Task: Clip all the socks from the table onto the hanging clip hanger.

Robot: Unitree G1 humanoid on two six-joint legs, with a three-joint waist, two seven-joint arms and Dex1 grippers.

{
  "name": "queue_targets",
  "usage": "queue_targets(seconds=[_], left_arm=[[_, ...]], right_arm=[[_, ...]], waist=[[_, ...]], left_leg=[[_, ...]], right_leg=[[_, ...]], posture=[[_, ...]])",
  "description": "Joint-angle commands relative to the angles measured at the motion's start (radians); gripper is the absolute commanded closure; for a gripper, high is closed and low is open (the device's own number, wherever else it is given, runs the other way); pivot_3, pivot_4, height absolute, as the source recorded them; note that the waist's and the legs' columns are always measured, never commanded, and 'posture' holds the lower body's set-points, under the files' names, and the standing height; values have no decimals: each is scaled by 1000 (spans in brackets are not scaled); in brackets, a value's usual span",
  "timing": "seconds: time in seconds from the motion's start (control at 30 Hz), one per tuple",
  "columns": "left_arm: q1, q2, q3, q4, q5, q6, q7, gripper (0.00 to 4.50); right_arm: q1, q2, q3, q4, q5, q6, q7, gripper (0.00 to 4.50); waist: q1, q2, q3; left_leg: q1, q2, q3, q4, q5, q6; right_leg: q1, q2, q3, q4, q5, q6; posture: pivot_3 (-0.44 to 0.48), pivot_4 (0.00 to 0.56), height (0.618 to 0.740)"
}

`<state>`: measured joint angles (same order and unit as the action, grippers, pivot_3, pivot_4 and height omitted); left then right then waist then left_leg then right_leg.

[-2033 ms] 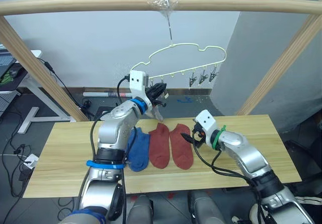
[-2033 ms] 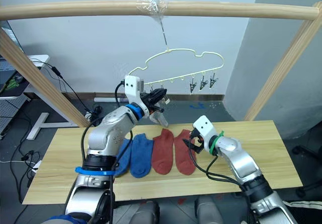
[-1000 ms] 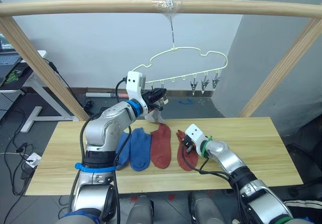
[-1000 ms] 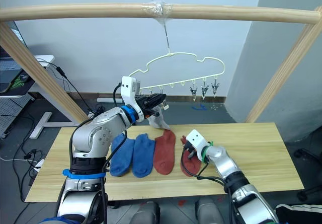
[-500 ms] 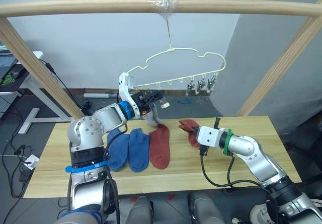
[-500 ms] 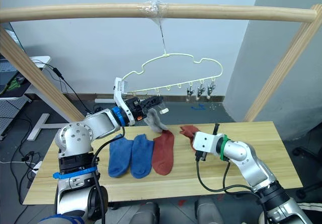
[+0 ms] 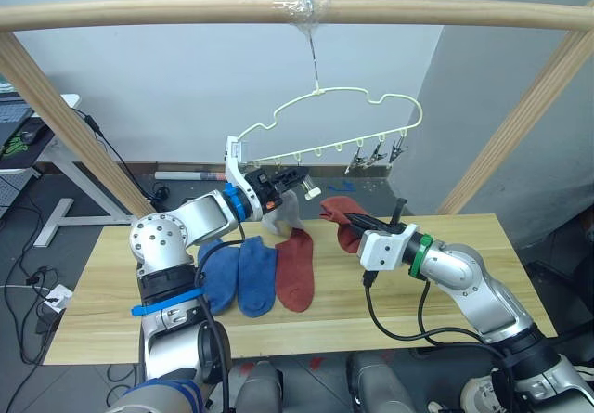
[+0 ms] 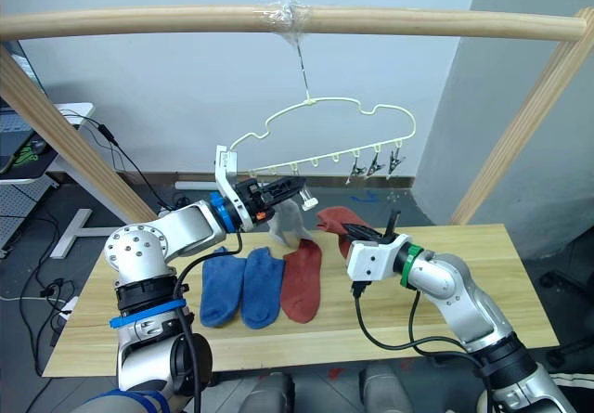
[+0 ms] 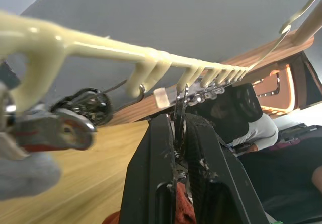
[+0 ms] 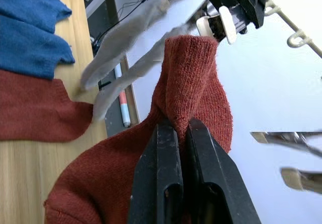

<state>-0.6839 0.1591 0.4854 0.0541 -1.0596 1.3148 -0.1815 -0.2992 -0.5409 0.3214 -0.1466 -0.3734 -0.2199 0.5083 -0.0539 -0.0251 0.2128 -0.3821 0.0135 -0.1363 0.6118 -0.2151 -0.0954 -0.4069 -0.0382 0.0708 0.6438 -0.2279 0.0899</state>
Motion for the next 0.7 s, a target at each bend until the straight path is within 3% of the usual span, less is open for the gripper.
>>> queue_targets(seconds=[0.03,0.7], left_arm=[[-25,-1,-4,12,-22,-12,15,4456],[-33,-10,-6,5,-75,-34,60,4456]], right_arm=[[-27,19,-11,-41,-4,-9,-5,4446],[-82,75,15,20,-2,-14,22,4446]], waist=[[0,0,0],[1,0,0]], left_leg=[[0,0,0,0,0,0],[0,0,0,0,0,0]], right_leg=[[0,0,0,0,0,0],[0,0,0,0,0,0]], posture=[[-6,159,740],[9,163,740]])
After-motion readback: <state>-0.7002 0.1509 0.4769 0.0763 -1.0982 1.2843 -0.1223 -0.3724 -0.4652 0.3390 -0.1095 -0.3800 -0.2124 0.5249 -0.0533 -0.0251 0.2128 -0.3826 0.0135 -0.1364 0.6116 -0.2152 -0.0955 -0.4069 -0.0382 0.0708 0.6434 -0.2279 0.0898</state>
